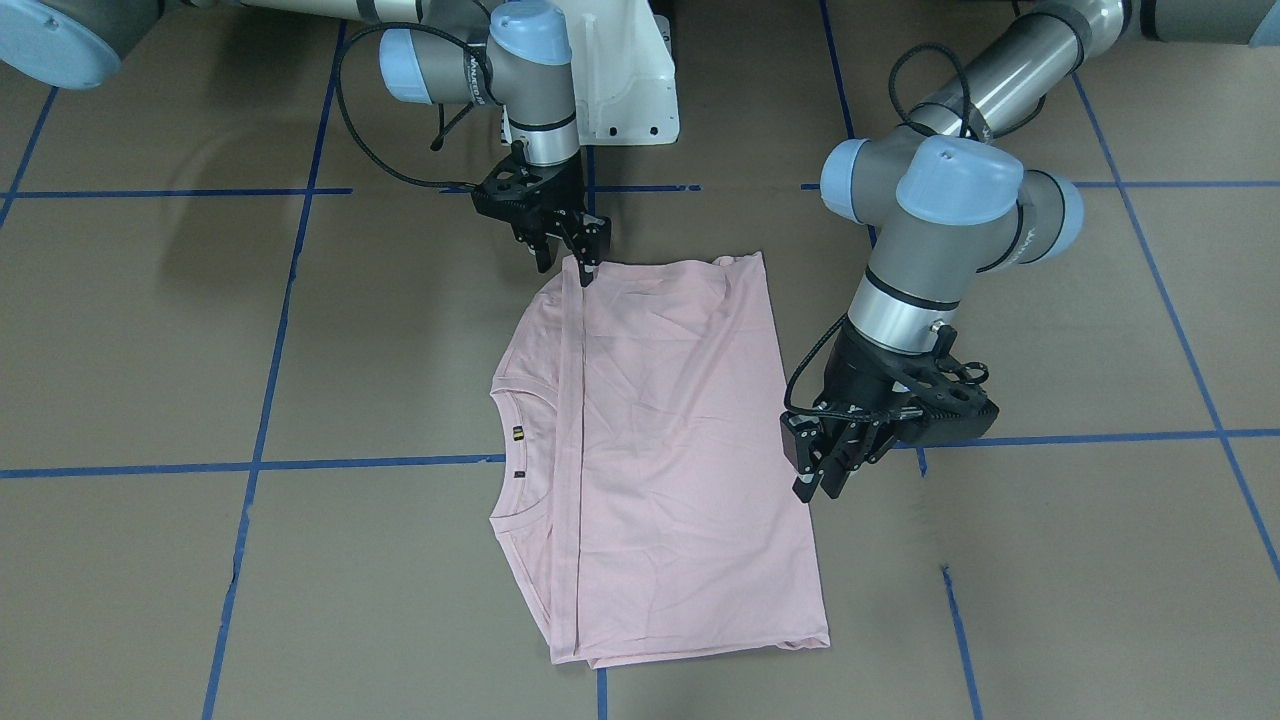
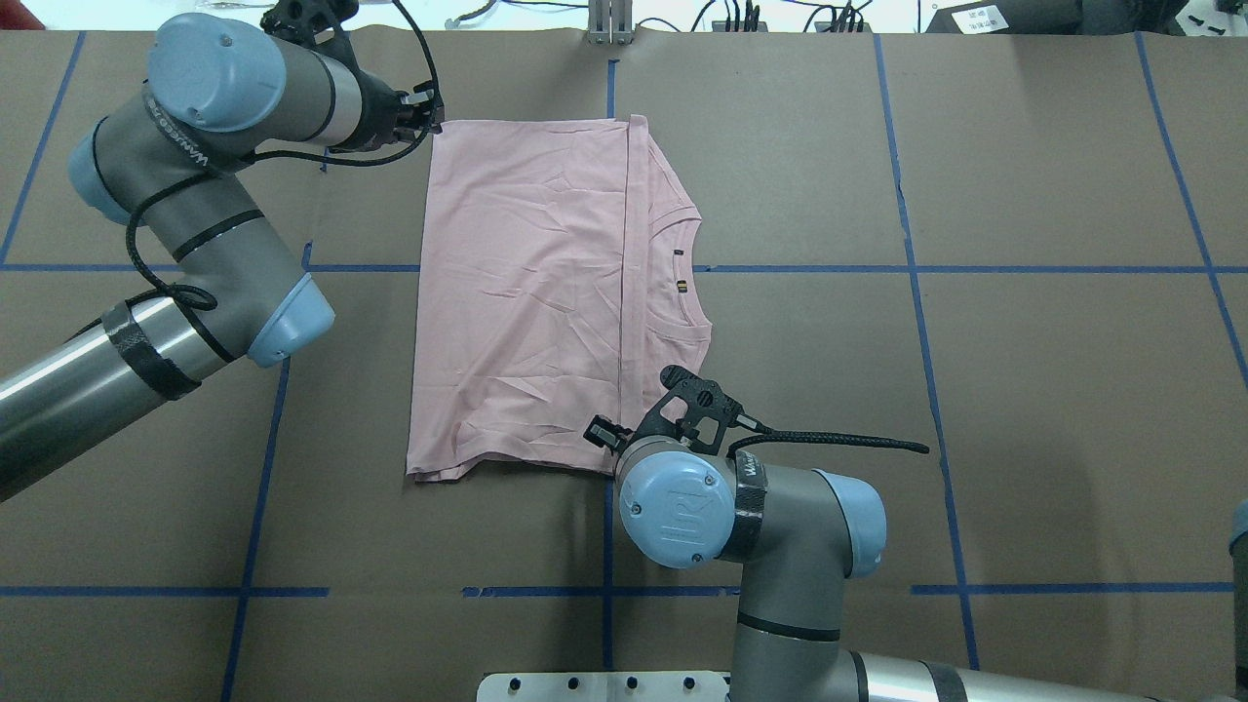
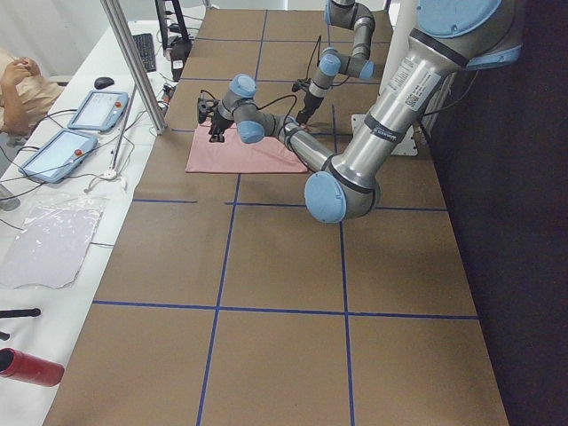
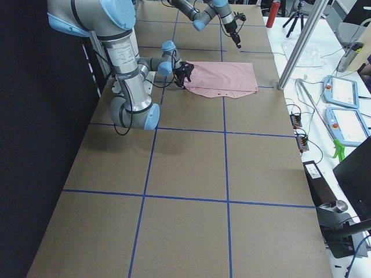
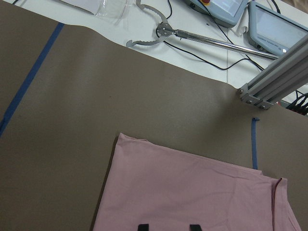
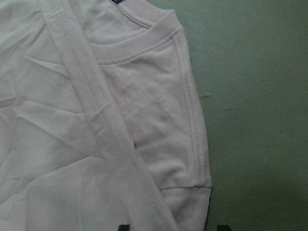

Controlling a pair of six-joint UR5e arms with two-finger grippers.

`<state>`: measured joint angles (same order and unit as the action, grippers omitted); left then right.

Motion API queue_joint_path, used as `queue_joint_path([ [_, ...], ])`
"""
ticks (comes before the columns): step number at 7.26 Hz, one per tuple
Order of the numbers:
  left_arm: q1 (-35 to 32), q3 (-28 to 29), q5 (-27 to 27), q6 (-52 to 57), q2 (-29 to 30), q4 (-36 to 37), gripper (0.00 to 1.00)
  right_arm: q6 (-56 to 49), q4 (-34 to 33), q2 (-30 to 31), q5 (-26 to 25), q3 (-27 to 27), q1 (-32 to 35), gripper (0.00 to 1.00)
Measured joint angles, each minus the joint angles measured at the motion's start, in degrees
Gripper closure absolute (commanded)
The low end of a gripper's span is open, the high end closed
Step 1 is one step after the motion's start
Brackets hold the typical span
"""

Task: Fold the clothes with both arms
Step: 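Grasp the near corner with the right gripper while the left gripper holds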

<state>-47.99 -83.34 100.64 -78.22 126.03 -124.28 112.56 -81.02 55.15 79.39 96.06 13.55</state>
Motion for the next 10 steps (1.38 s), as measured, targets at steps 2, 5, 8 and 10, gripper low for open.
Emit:
queue_joint_path([
  [2,0.00,-0.06,0.00,0.00,0.01,0.00,0.60,0.02,-0.07,-0.05,0.05,-0.57,-0.01,0.55],
  [5,0.00,-0.11,-0.06,0.00,0.01,0.07,0.60,-0.01,-0.08,-0.09,0.05,-0.91,0.15,1.00],
  [8,0.00,-0.19,-0.09,0.04,0.01,0.11,0.60,-0.22,0.24,-0.17,0.26,-0.44,0.34,1.00],
  [10,0.02,-2.26,-0.03,-0.07,-1.46,0.43,0.60,-0.29,-0.24,0.18,0.50,2.37,0.57,1.00],
])
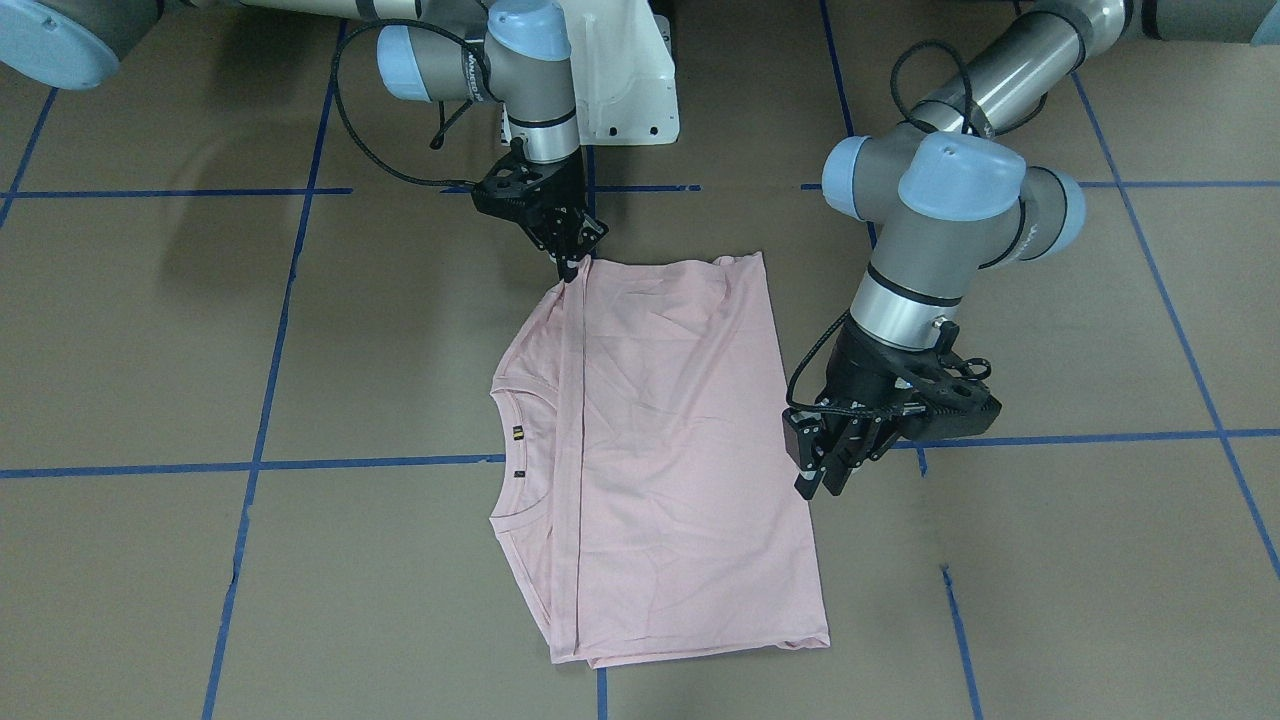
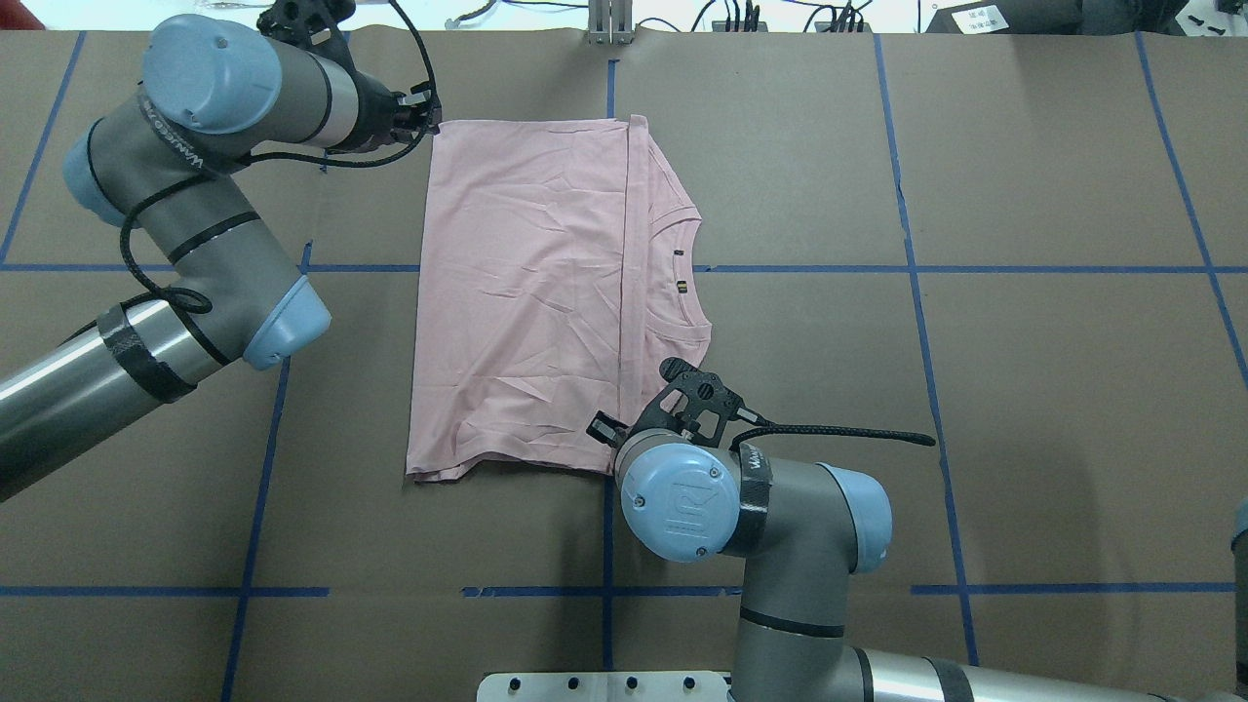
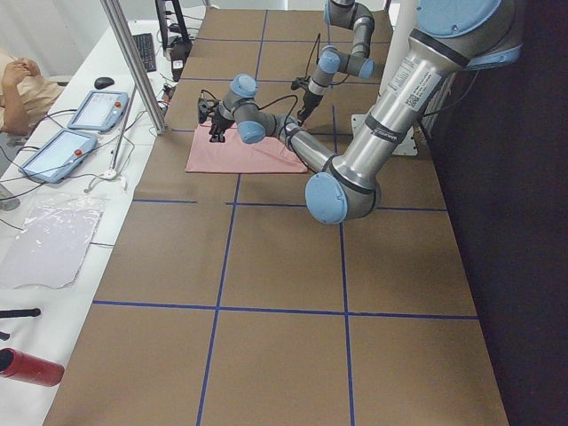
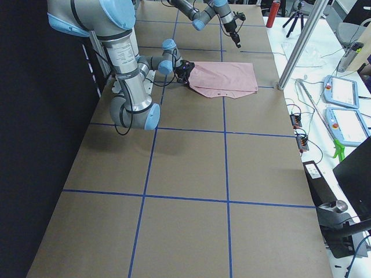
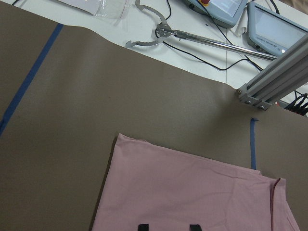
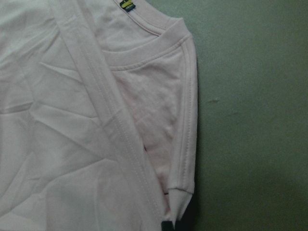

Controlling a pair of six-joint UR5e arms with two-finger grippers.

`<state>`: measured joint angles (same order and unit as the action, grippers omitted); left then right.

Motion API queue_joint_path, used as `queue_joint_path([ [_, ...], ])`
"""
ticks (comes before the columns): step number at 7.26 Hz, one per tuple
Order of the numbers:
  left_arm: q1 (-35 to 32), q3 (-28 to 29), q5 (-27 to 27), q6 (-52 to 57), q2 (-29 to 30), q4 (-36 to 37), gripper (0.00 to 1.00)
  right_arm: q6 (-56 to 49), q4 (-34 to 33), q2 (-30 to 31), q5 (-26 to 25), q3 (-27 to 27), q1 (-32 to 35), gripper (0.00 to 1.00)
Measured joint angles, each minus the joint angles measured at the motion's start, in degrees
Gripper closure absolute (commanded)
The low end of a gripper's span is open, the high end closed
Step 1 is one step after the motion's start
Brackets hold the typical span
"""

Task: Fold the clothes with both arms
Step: 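Grasp the near corner with the right gripper while the left gripper holds, then move the left gripper to the shirt's near corner and grasp it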

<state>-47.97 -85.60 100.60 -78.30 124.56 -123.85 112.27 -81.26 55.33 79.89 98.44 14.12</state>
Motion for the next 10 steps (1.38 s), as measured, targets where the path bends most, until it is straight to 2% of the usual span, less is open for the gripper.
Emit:
queue_joint_path([
  [1,0.18,-4.06,0.14,-0.49,-2.01,1.76,0.57,0.05,-0.80,0.55,0.01,2.10,0.02,1.00],
  [2,1.22,-9.88,0.21,-2.15,-4.38,5.62,0.49,0.12,-2.27,1.19,0.01,4.33,-0.13,1.00],
  [4,7.06,-20.76,-0.22,-7.74,-12.74,10.87,0.39,0.34,-4.05,1.92,-0.05,7.27,-0.62,1.00],
  [5,11.12,-23.91,-0.73,-11.43,-16.36,11.40,0.38,0.38,-4.25,2.18,-0.10,8.01,-0.73,1.00],
  [7,19.71,-25.33,-2.54,-18.63,-18.71,11.77,0.38,0.40,-4.30,2.48,-0.18,8.61,-0.88,1.00],
  [10,23.67,-24.35,-4.29,-21.75,-19.24,12.03,0.38,0.41,-4.33,2.51,-0.26,8.70,-0.91,1.00],
])
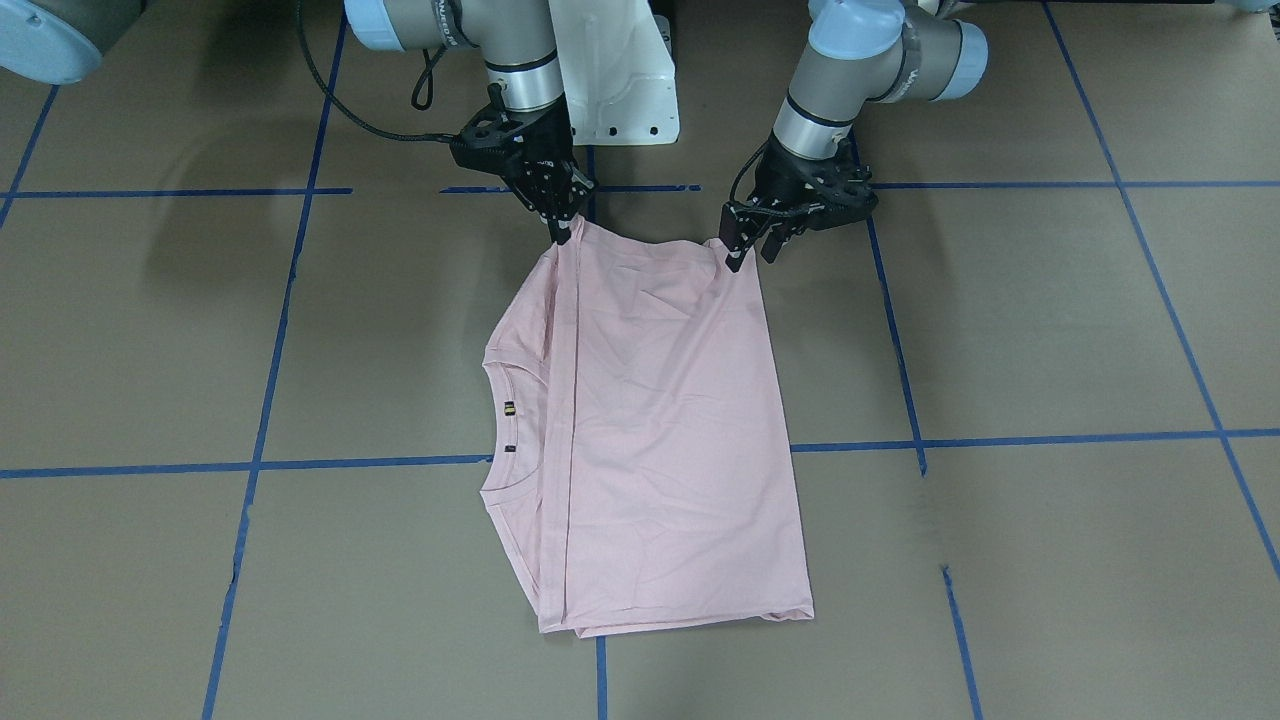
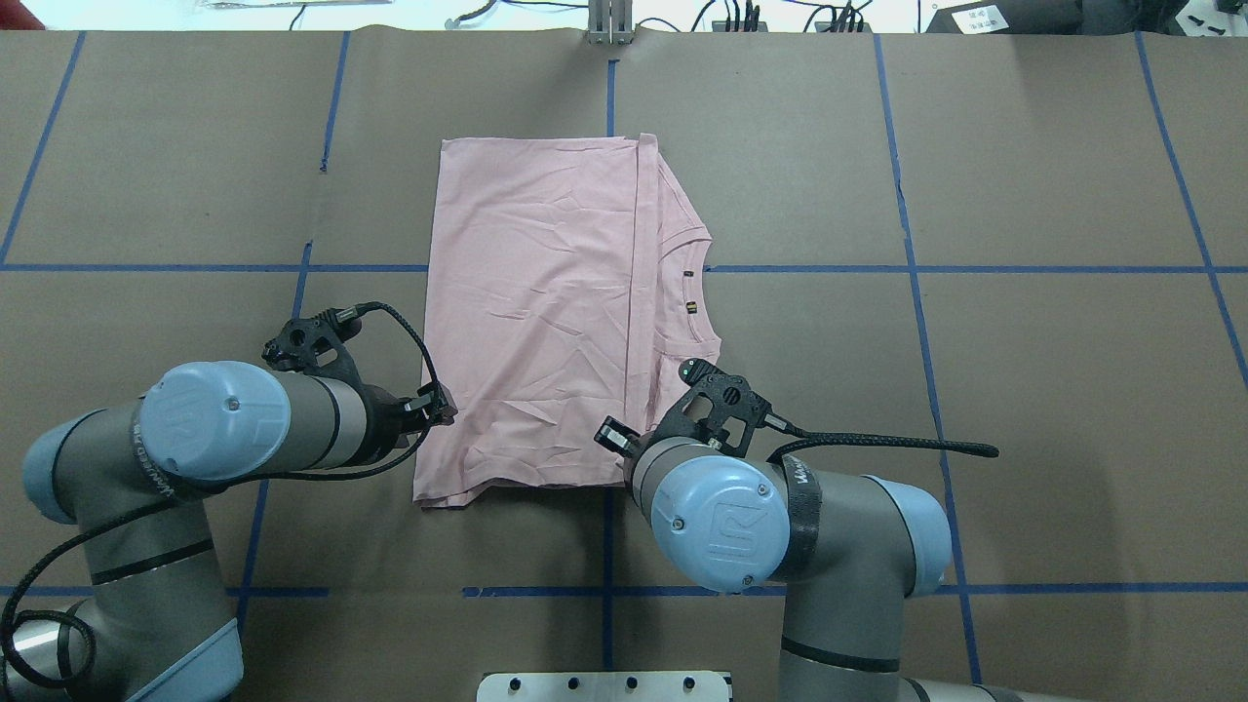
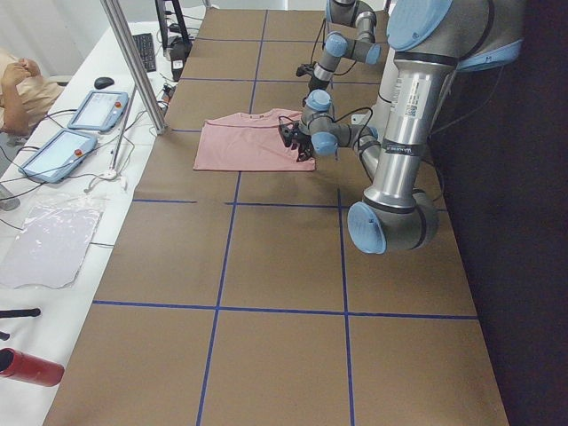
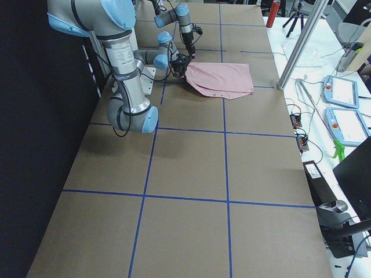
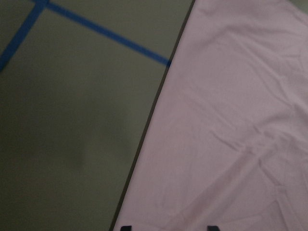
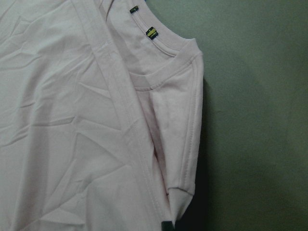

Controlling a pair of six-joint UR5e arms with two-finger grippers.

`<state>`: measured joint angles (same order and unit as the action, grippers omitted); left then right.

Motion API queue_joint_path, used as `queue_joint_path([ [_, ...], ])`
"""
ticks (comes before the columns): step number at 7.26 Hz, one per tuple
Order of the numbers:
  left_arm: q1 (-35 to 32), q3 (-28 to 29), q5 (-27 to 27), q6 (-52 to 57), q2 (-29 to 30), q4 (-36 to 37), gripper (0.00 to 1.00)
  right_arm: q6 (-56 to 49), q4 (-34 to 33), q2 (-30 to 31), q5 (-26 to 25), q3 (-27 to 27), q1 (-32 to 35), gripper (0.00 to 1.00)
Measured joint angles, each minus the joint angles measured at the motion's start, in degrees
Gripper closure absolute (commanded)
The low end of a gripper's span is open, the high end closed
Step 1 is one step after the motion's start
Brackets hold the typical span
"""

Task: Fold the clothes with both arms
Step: 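Move the left gripper to the shirt's near corner and grasp it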

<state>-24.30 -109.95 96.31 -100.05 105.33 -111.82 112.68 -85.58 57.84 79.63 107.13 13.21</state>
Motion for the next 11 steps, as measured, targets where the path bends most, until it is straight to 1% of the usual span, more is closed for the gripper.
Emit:
queue_joint_path([
  [4,1.49,2.84,-0.29,-1.02,0.02,-0.06,0.38,0.00,0.05,-0.09,0.00,0.00,-0.02,1.00],
  [6,2.99,3.28,-0.35,-2.03,-0.03,-0.07,0.38,-0.02,0.04,-0.09,0.01,0.00,-0.02,1.00],
  [9,4.41,3.67,-0.43,-2.70,-0.12,-0.01,0.41,-0.08,0.07,-0.20,0.08,0.00,-0.06,1.00],
  [10,4.49,3.60,-0.42,-2.76,-0.12,0.01,0.53,-0.09,0.07,-0.26,0.10,0.00,-0.08,1.00],
  [11,4.51,3.46,-0.42,-3.01,-0.12,0.02,0.95,-0.09,0.07,-0.29,0.14,0.10,-0.09,1.00],
])
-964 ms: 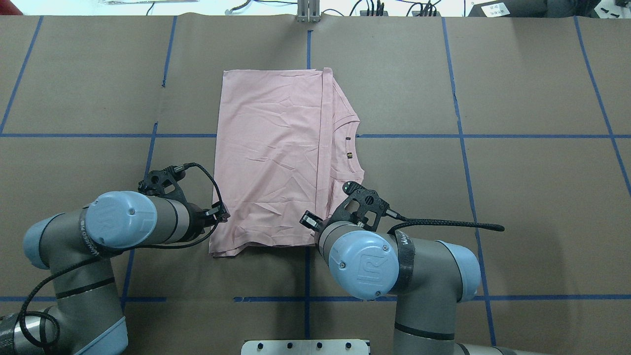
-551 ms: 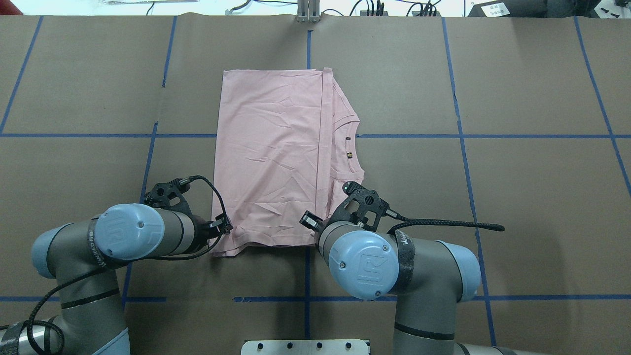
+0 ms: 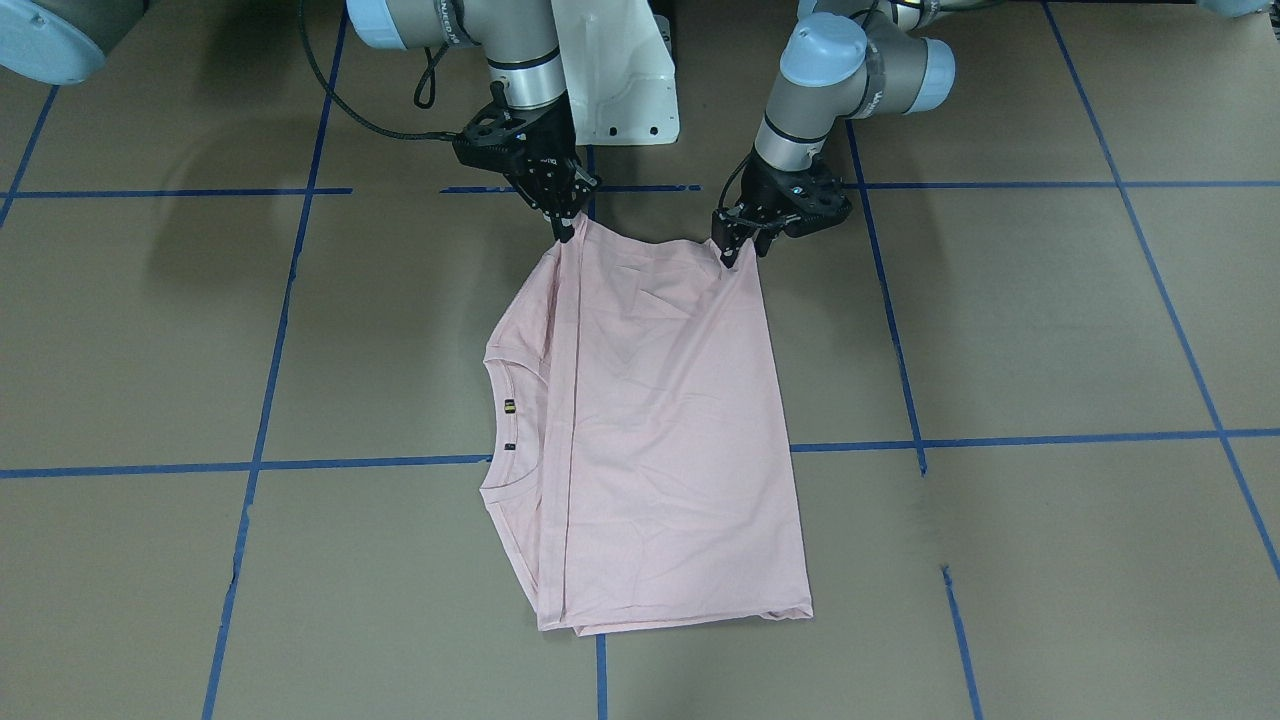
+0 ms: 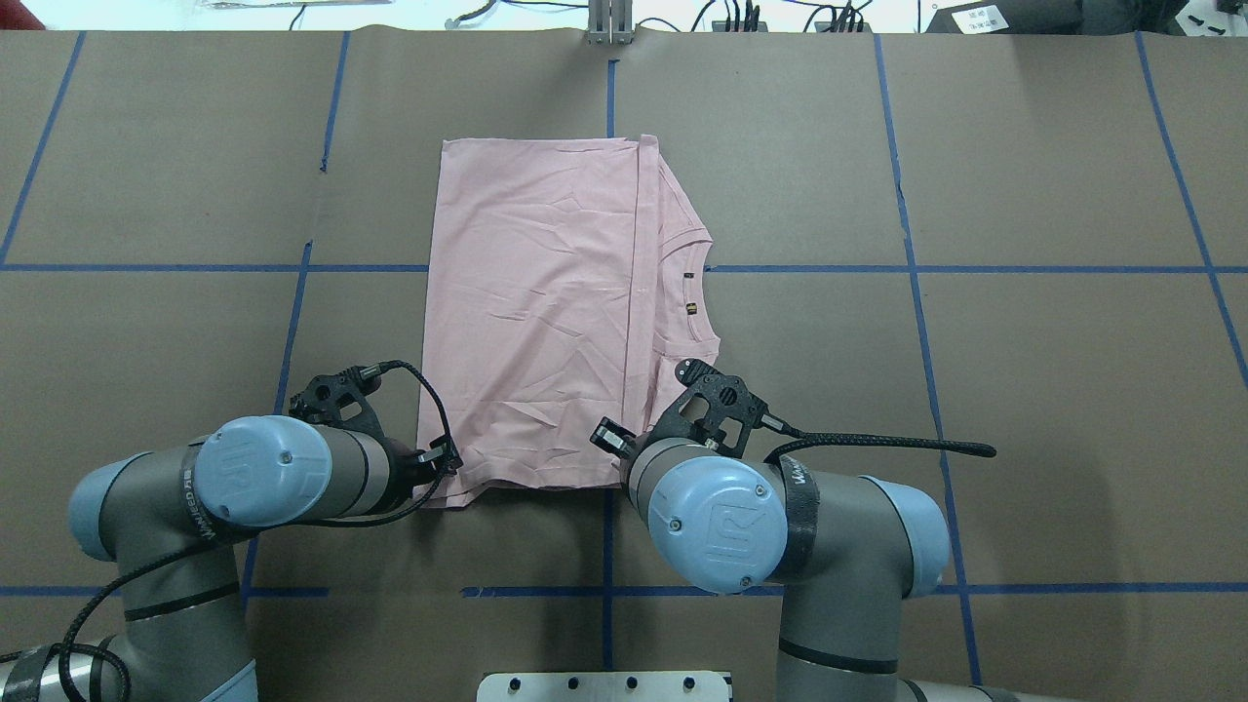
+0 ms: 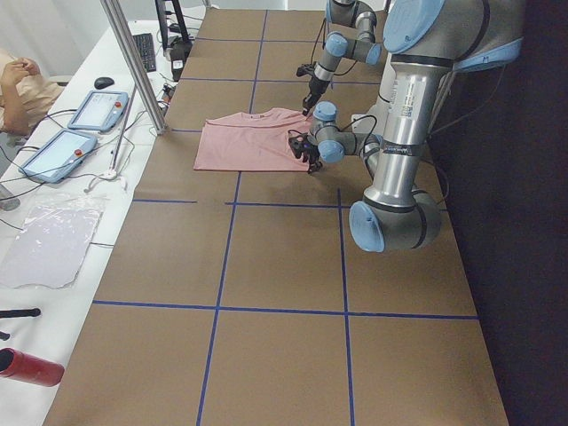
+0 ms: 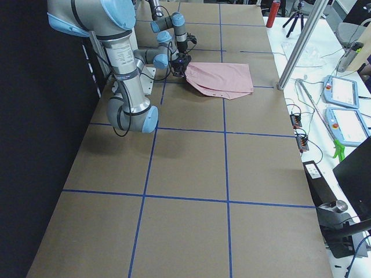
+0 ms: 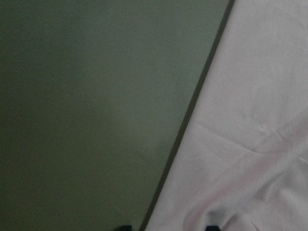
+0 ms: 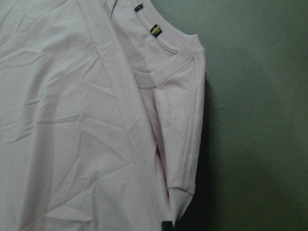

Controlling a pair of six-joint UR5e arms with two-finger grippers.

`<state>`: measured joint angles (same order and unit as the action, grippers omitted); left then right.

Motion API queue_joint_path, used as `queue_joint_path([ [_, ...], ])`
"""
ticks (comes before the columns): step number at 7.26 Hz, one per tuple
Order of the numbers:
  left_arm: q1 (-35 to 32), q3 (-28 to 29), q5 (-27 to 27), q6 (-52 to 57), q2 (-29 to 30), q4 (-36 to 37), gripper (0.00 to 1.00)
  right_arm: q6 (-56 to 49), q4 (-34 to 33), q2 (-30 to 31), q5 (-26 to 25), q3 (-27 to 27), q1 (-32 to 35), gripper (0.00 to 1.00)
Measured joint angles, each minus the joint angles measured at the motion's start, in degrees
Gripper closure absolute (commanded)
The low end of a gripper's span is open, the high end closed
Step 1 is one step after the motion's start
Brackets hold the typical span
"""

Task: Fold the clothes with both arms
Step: 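Move the left gripper to the shirt's near corner and grasp it, then lift the near edge with both grippers and fold it over the far half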

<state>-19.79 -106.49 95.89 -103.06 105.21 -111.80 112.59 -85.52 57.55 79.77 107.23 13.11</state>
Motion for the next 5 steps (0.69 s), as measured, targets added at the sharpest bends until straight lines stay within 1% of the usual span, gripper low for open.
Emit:
queue_joint_path([
  [1,0.04,-0.17,-0.03,-0.98,0.00,0.00,1.00,0.00,0.00,0.00,0.02,0.16,-0.01,1.00],
  [4,0.17,-1.62,0.01,-3.08,0.11,0.12,1.00,0.13,-0.12,0.39,-0.06,1.01,0.03,1.00],
  [5,0.21,-3.78,0.11,-3.21,0.12,1.32,1.00,0.66,-0.98,1.52,-0.37,3.31,-0.63,1.00],
])
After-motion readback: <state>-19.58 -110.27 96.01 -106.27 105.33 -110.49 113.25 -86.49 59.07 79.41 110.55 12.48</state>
